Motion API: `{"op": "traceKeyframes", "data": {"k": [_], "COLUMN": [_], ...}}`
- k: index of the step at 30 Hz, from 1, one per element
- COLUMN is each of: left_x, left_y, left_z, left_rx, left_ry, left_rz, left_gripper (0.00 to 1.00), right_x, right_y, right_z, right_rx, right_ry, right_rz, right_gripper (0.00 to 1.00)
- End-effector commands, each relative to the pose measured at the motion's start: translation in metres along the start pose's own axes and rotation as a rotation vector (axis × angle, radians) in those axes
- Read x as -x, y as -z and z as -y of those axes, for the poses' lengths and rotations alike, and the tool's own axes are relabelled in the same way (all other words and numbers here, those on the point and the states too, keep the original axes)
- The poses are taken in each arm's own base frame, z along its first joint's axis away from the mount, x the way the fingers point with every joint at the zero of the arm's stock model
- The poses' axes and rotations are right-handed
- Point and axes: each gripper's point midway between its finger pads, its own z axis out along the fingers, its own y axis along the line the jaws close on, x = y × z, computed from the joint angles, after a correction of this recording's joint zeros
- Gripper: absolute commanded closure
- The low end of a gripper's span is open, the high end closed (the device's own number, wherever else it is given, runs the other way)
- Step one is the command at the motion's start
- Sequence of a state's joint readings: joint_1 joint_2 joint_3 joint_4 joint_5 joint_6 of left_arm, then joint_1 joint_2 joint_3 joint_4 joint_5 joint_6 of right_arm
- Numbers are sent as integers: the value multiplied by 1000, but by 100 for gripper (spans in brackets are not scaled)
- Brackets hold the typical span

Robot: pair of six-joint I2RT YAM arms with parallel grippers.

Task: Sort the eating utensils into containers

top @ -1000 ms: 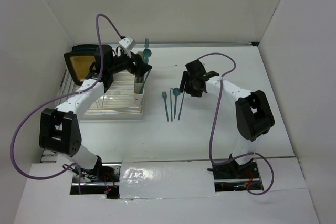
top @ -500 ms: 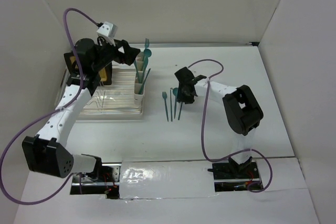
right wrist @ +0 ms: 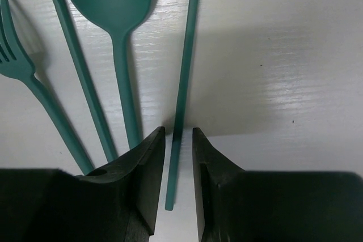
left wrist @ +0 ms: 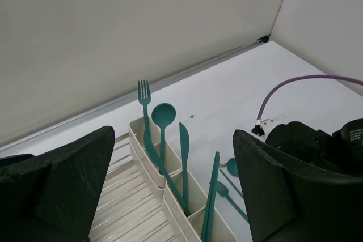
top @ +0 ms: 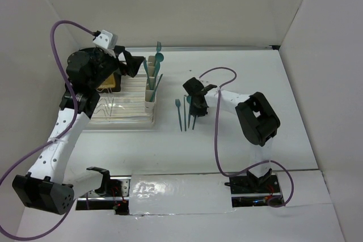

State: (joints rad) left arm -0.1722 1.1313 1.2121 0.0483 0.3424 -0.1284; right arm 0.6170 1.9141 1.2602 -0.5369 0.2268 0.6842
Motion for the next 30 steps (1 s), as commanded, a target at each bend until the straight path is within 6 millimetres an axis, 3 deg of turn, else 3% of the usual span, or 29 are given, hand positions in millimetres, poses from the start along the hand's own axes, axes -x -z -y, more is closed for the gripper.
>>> {"op": "traceKeyframes", "data": {"k": [1,8,11,18,20,22,23,24,25,26,27,28,30], "left_x": [5,9,3,3,4,-1,-2,10,-12,-17,-4,-29,-31], "left_y": [7,20,24,31,32,28,24,20,11,5,0,-13,-30], "left_z": [3,10,9,8,10,10,19,27,18,34,41,41,58], "left_rx": [-13,-33,-21,-1,-7,-1,-10,-19,22,-6,-8,17,13], "left_ry": [-64,-91,-80,-91,-82,-36,27,59,118,154,197,234,279], "left_rz": [19,12,-20,-40,-49,-89,-108,-107,-202,-237,-235,-323,-353], "left_gripper": [2,2,2,1,1,2,2,3,3,3,3,3,4], "right_x": [-15,-35,-47,-89,-90,-86,-75,-65,-55,-33,-26,-4,15], "right_y": [-12,-31,-35,-30,-27,-13,-10,10,21,34,49,76,108], "right_z": [1,11,30,73,72,67,55,43,32,15,3,-5,-21], "right_rx": [-37,-104,-178,-289,-264,-195,-129,-25,48,151,242,328,450], "right_ry": [14,32,50,54,52,45,36,41,30,1,16,-3,10], "right_rz": [-23,-85,-107,-200,-191,-161,-112,-66,-21,64,94,174,255], "right_gripper": [67,71,83,97,100,100,100,100,100,100,100,100,100]}}
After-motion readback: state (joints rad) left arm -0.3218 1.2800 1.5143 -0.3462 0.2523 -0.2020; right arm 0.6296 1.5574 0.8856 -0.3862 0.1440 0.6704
